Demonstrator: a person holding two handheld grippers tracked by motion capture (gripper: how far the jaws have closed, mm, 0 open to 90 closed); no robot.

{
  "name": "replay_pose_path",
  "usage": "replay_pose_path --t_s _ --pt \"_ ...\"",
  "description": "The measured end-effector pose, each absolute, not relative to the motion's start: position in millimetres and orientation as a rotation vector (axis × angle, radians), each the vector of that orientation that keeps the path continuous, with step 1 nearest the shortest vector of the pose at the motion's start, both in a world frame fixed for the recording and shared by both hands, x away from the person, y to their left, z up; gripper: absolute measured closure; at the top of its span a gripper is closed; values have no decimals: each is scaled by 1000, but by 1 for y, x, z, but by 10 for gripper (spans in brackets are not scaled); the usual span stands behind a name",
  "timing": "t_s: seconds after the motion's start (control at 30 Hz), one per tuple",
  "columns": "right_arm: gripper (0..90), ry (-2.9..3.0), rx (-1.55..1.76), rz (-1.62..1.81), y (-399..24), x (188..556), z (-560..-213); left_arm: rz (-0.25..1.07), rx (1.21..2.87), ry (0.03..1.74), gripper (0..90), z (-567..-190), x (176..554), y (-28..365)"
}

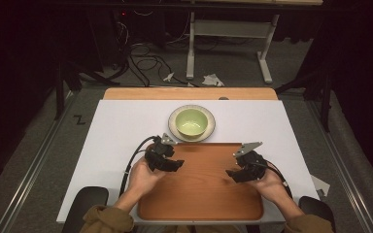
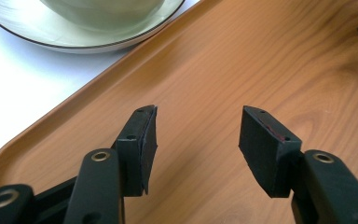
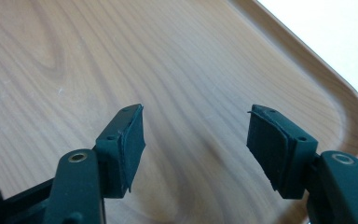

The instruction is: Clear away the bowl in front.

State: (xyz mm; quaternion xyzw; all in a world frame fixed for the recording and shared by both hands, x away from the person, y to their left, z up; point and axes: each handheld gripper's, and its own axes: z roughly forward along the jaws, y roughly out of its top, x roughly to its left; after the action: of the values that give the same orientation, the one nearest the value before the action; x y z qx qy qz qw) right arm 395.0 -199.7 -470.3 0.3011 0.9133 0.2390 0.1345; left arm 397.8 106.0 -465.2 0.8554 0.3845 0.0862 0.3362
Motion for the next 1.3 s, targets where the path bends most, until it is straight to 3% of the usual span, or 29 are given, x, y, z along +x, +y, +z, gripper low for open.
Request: replay_pose_path --t_s 0.67,1.3 --pt "370 2658 862 702 -198 395 -470 200 2224 1027 451 -466 396 112" --pt "369 2695 855 686 -196 396 -474 61 2184 1016 432 -443 406 113"
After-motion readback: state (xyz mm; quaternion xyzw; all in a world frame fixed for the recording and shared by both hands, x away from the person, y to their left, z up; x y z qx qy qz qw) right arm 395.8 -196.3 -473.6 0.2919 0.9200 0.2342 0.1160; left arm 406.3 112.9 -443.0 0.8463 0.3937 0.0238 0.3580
